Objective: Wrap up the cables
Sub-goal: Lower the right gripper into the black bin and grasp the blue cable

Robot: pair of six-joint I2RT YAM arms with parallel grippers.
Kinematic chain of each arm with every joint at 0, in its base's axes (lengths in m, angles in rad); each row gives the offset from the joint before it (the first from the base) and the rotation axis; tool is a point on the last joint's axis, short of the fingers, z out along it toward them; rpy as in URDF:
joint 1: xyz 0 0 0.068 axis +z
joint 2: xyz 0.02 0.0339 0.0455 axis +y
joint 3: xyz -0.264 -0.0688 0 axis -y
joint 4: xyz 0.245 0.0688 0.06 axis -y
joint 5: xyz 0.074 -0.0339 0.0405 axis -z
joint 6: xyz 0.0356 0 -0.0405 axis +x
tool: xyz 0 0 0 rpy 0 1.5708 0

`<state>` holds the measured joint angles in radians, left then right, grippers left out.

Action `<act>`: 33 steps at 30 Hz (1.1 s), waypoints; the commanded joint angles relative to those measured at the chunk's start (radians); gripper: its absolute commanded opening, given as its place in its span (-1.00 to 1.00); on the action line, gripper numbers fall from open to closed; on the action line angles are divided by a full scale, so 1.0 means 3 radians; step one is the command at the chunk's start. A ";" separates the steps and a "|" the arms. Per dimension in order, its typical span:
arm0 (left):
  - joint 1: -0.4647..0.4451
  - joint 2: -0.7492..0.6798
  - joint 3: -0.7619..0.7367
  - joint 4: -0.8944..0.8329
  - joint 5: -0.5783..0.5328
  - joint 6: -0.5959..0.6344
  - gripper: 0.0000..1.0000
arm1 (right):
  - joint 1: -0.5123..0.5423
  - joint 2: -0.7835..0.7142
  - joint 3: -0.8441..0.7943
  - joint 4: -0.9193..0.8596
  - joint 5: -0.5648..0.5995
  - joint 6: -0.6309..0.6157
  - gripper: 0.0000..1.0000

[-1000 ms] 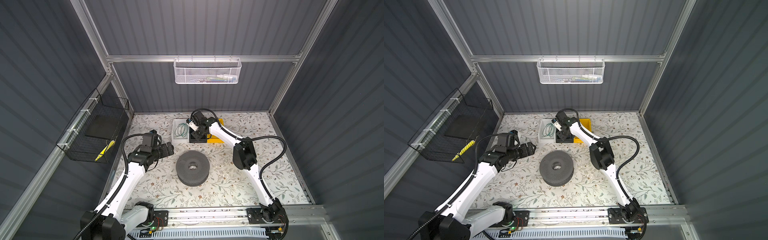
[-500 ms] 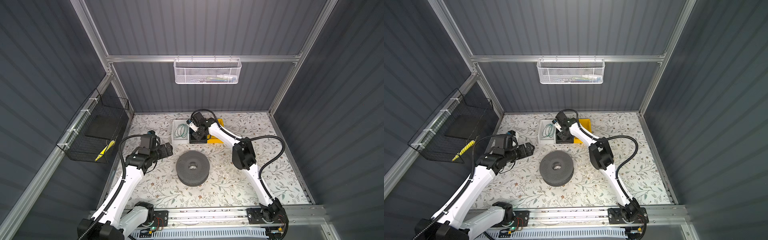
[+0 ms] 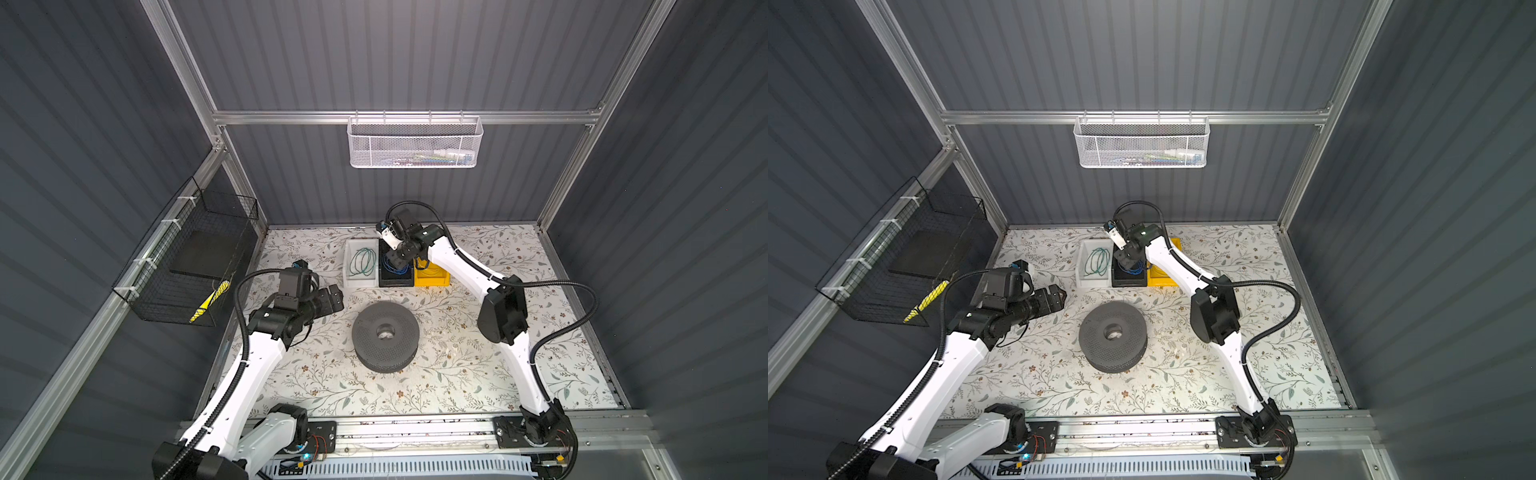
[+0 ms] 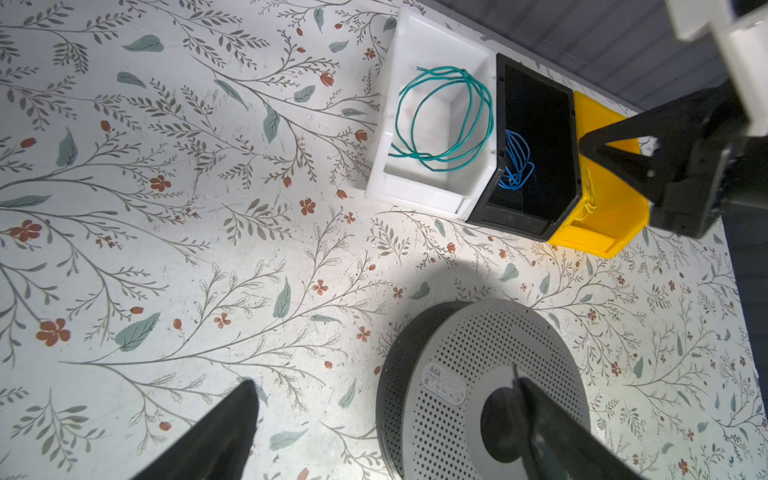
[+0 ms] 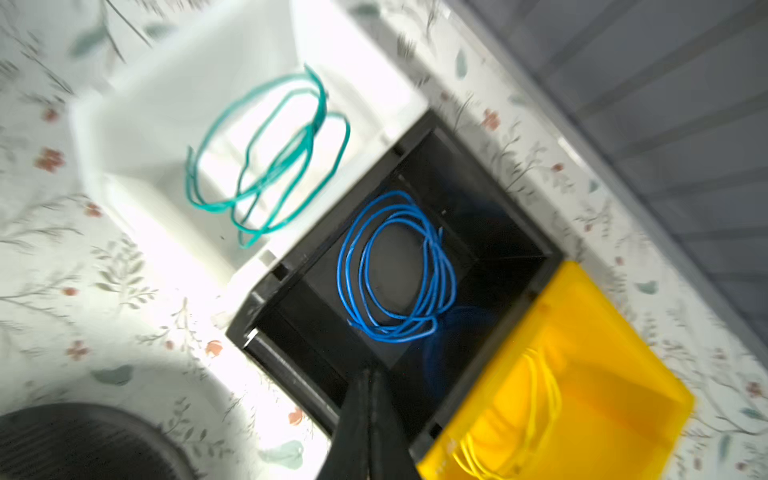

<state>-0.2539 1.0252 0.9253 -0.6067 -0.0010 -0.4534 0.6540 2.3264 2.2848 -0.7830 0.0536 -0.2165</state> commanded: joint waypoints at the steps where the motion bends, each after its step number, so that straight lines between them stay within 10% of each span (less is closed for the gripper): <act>1: 0.0019 -0.0037 0.0114 -0.0099 0.0003 0.0056 0.92 | 0.0013 -0.0001 0.0011 -0.0125 -0.0176 -0.0004 -0.98; 18: 0.0018 -0.0206 0.0019 -0.0171 0.0044 -0.0014 0.93 | -0.0041 0.0658 0.0472 -0.0485 -0.0565 -0.0360 0.00; 33: 0.0018 -0.0343 -0.0042 -0.0266 0.0003 -0.0027 0.93 | -0.0028 0.0942 0.0618 -0.0400 -0.0119 -0.0395 0.03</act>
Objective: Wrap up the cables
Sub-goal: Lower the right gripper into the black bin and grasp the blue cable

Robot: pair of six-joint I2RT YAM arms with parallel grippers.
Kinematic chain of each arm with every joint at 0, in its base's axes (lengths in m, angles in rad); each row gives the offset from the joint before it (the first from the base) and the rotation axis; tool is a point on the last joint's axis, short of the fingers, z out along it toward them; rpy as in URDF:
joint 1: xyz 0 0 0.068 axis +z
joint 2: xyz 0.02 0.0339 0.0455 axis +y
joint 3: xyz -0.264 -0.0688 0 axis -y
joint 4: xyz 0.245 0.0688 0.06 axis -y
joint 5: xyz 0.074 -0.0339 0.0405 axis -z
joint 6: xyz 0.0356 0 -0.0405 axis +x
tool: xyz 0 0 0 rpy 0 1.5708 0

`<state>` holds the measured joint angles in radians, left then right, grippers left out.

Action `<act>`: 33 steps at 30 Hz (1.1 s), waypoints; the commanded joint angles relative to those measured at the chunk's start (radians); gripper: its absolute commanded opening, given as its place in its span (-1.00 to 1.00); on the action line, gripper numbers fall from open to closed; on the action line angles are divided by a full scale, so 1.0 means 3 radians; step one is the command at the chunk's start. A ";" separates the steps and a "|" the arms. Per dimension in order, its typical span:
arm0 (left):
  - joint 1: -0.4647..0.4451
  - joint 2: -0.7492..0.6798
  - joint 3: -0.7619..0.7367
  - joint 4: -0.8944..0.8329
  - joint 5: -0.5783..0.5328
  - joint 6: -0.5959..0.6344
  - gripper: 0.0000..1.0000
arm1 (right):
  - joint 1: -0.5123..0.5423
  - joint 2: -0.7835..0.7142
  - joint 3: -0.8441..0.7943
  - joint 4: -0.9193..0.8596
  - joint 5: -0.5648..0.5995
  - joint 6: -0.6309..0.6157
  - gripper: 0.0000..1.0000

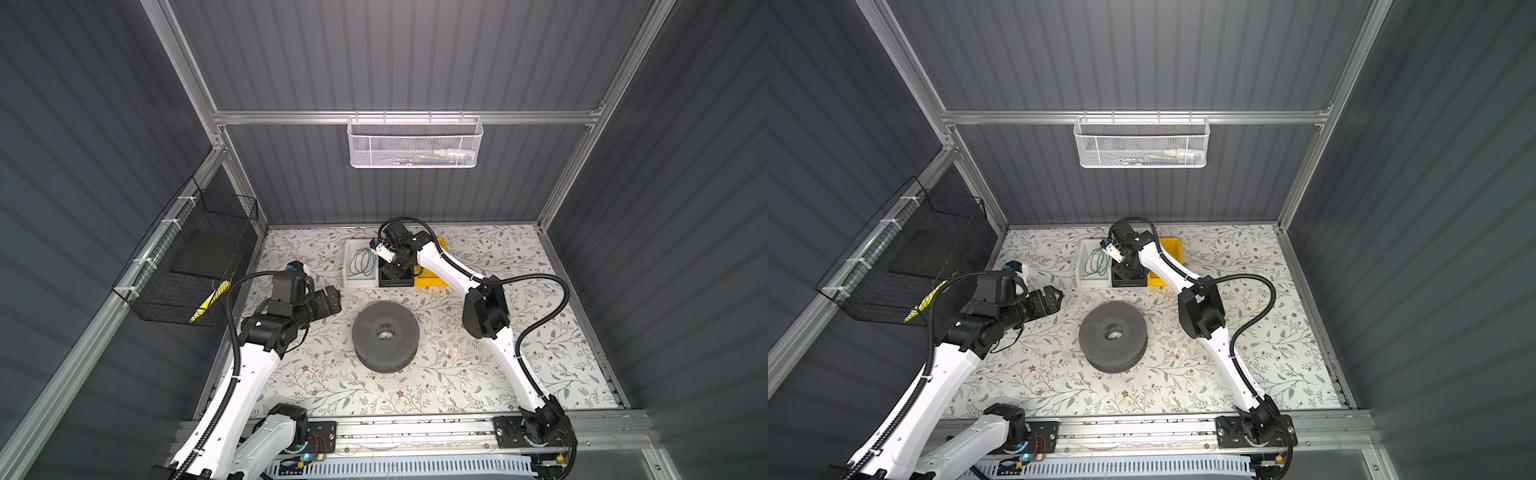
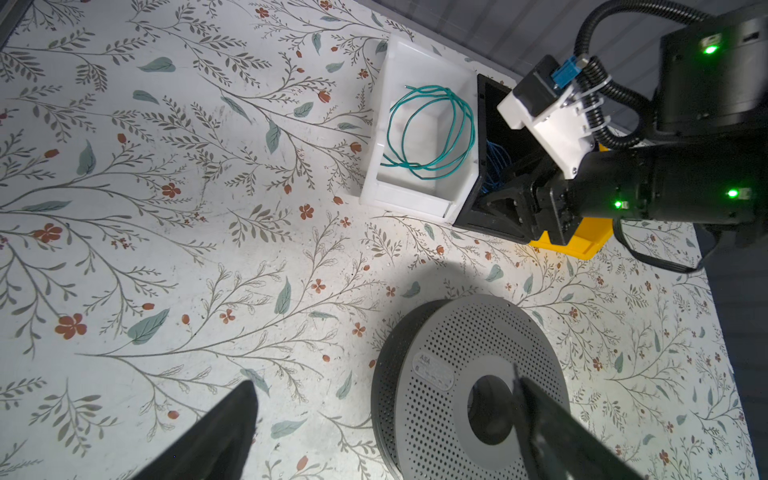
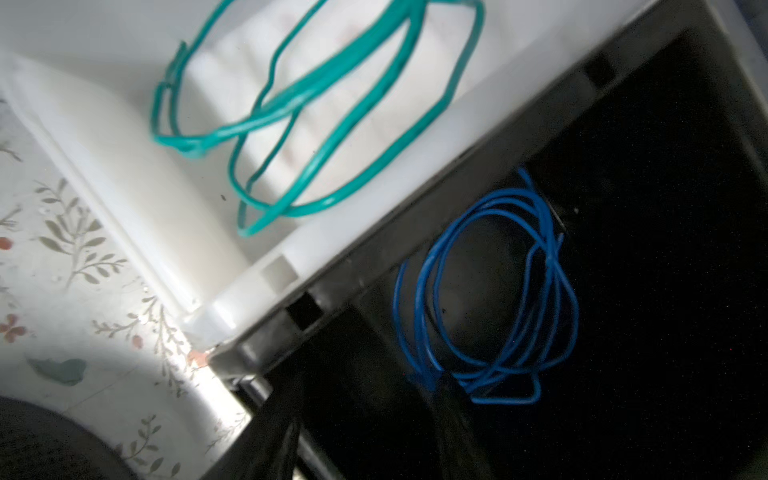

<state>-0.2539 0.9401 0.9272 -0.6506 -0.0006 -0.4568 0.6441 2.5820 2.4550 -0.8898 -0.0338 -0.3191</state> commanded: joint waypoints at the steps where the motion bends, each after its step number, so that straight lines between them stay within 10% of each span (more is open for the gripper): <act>1: 0.0020 -0.0073 -0.0053 -0.0136 -0.0006 -0.0016 0.93 | 0.0010 0.0108 0.0049 -0.0036 0.0223 -0.0067 0.00; 22: 0.0021 0.0038 -0.0032 -0.0127 -0.0099 0.0005 0.93 | 0.0015 -0.0066 0.0011 0.0107 0.0129 0.0020 -0.98; 33: 0.0023 0.0220 0.0019 -0.0008 -0.0032 0.0053 0.93 | 0.0012 -0.0499 -0.0258 0.0032 0.0123 0.0135 -1.00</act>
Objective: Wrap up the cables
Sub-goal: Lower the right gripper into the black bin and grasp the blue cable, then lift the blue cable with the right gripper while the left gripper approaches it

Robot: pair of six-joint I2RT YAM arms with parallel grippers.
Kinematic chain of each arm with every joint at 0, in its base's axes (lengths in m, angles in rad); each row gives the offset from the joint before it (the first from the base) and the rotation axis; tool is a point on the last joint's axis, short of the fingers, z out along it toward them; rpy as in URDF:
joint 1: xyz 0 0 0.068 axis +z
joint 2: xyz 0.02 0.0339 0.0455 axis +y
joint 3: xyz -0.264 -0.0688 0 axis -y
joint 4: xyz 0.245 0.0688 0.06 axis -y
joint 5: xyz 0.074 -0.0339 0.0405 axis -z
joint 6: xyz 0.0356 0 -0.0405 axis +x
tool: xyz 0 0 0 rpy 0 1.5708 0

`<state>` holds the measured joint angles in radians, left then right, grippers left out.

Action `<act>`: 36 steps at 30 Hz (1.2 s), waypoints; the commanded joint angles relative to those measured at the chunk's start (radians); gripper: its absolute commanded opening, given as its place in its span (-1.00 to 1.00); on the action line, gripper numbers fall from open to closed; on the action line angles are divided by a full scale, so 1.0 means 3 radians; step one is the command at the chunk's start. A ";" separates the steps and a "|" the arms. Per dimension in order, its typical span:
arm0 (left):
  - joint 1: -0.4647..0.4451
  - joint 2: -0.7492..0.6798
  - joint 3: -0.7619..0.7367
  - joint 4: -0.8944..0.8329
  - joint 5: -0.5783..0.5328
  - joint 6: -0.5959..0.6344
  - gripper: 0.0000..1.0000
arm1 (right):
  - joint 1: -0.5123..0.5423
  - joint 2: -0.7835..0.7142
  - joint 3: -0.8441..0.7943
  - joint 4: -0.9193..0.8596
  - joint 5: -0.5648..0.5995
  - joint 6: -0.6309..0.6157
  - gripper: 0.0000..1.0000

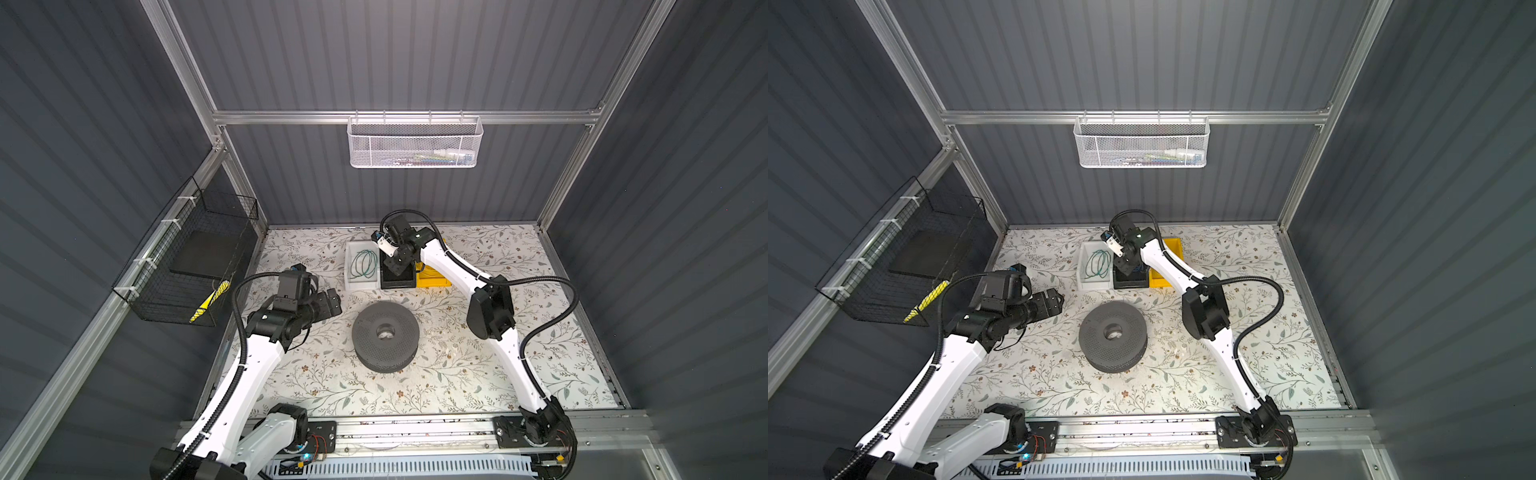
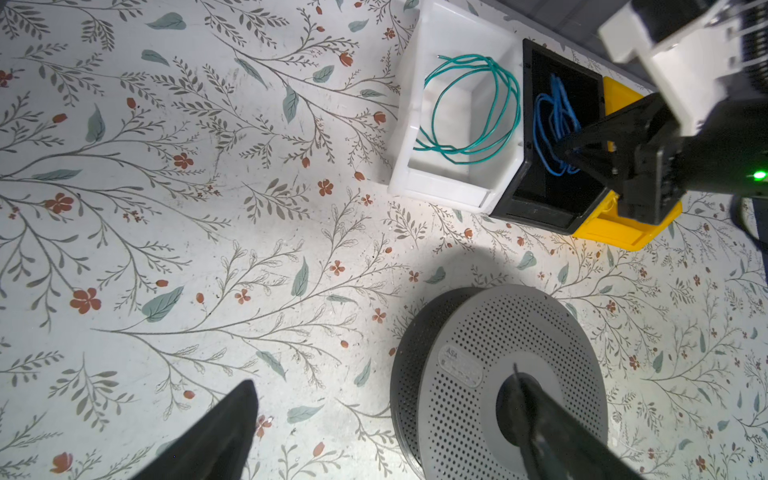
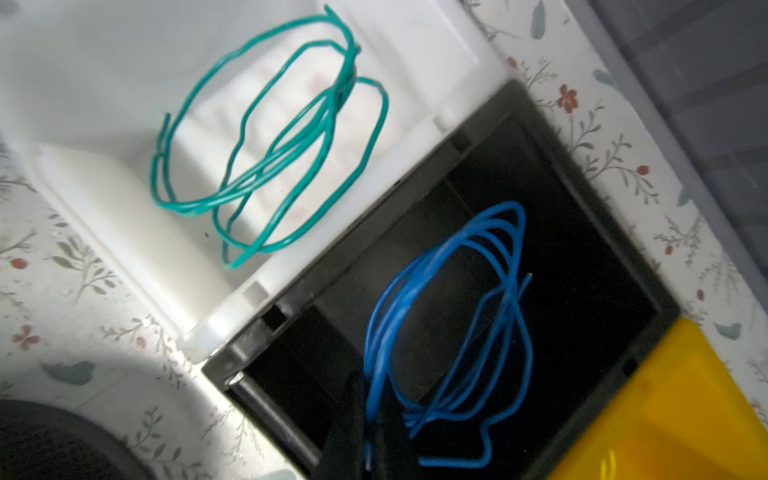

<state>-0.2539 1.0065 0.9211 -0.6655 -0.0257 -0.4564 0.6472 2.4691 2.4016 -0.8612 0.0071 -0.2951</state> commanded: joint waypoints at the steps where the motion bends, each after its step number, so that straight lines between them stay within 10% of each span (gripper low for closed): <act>1: 0.0021 0.0009 0.0040 0.0049 0.0078 0.0050 0.92 | 0.0001 -0.0166 -0.0124 -0.0054 -0.0023 0.0063 -1.00; 15: 0.0017 0.0190 0.0324 0.0325 0.0776 0.0272 0.83 | -0.0110 -0.1058 -0.0309 -0.0281 -0.1088 0.0647 -1.00; 28: -0.0018 0.0171 0.0205 0.1959 0.2918 -0.0535 0.67 | -0.0329 -0.3383 -0.2926 0.1541 -0.2709 0.2653 -1.00; 36: -0.0359 0.0245 0.0449 0.2195 0.3078 -0.0747 0.63 | -0.0258 -0.3835 -0.3717 0.2359 -0.2638 0.3298 -1.00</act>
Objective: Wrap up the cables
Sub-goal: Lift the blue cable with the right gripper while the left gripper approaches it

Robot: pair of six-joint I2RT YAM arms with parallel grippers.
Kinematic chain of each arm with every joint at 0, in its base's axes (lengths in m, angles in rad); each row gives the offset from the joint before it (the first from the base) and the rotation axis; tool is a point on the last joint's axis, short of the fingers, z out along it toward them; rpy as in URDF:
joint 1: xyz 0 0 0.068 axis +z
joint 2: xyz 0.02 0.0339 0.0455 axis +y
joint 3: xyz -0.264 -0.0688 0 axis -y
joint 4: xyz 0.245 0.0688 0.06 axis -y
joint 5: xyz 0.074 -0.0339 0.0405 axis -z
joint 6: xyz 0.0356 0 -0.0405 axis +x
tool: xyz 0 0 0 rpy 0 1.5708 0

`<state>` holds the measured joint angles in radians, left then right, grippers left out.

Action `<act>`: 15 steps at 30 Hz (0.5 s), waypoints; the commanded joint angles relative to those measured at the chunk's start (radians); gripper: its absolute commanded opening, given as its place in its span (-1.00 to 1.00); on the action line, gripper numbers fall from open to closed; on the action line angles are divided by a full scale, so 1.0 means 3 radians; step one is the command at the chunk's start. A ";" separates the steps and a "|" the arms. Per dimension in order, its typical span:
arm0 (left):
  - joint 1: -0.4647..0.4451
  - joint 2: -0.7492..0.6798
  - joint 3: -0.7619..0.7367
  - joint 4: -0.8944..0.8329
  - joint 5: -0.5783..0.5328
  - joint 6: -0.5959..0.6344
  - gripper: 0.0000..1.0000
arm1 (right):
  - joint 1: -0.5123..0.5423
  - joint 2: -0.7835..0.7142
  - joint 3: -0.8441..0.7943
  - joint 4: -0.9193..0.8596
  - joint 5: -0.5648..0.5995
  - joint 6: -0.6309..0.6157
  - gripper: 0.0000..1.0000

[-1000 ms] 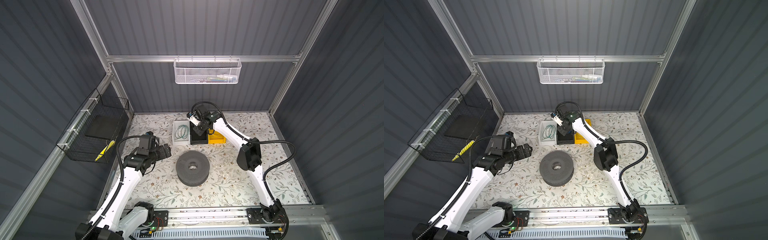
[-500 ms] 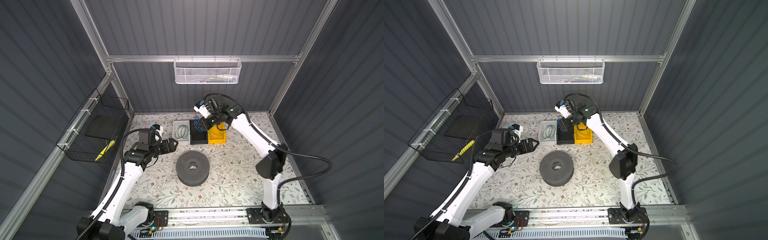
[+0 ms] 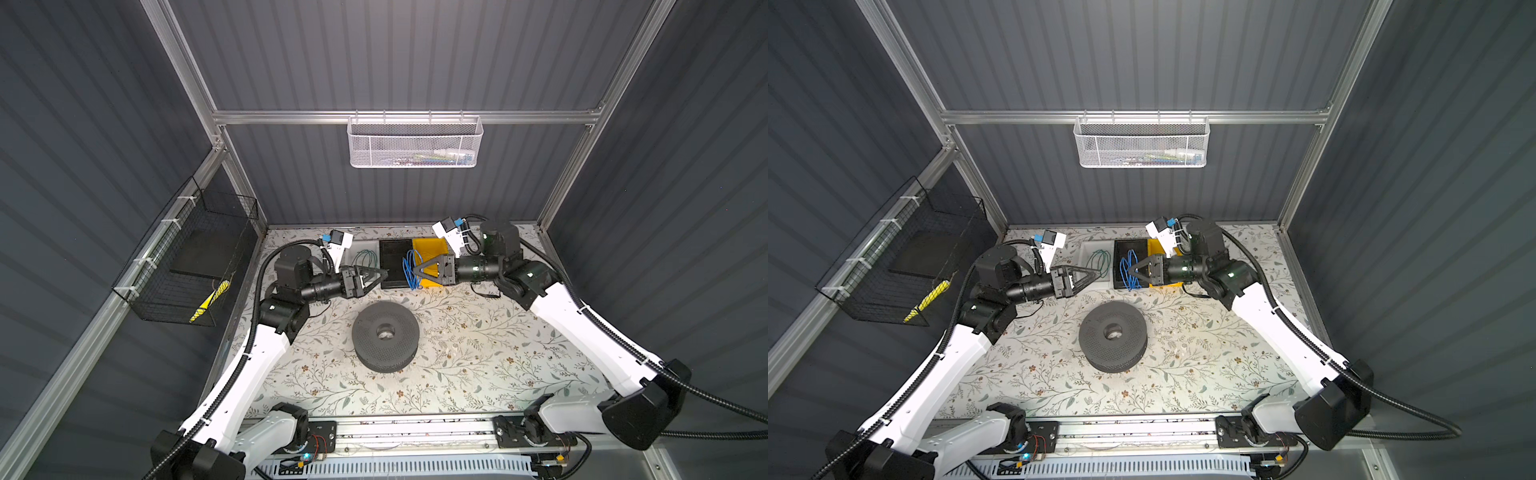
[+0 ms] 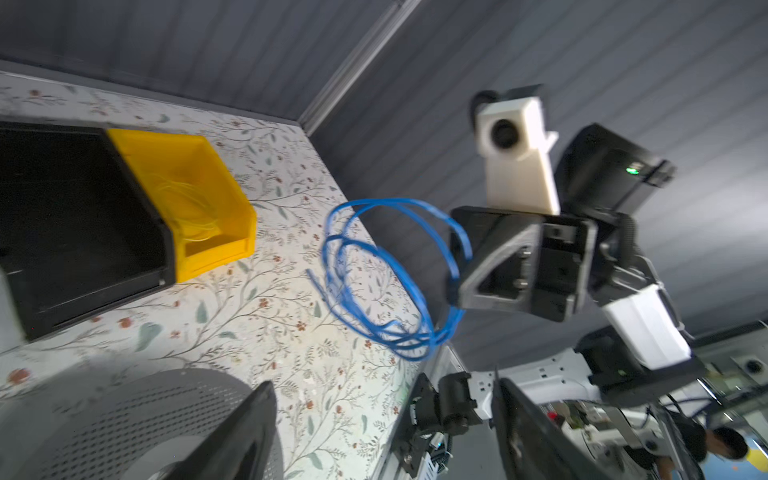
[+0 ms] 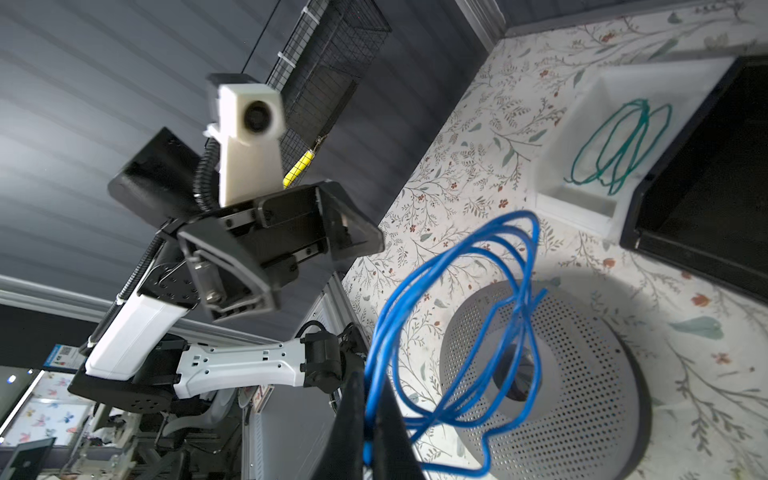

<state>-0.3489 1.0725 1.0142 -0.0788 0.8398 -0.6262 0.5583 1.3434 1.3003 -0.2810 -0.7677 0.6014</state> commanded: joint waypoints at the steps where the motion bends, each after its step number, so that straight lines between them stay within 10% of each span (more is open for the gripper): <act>1: -0.0078 0.0049 0.0139 0.0287 0.0181 -0.0237 0.59 | 0.0054 -0.0081 -0.0092 0.0545 -0.0099 0.0374 -1.00; 15: -0.0438 0.0260 0.0178 0.0008 -0.0265 -0.0076 0.21 | 0.0189 0.0021 -0.0206 0.1180 -0.0192 0.0705 -1.00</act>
<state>-0.4778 1.1481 1.0470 -0.0521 0.7868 -0.6727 0.6052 1.3453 1.2453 0.0078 -0.7994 0.7864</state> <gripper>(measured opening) 0.608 0.056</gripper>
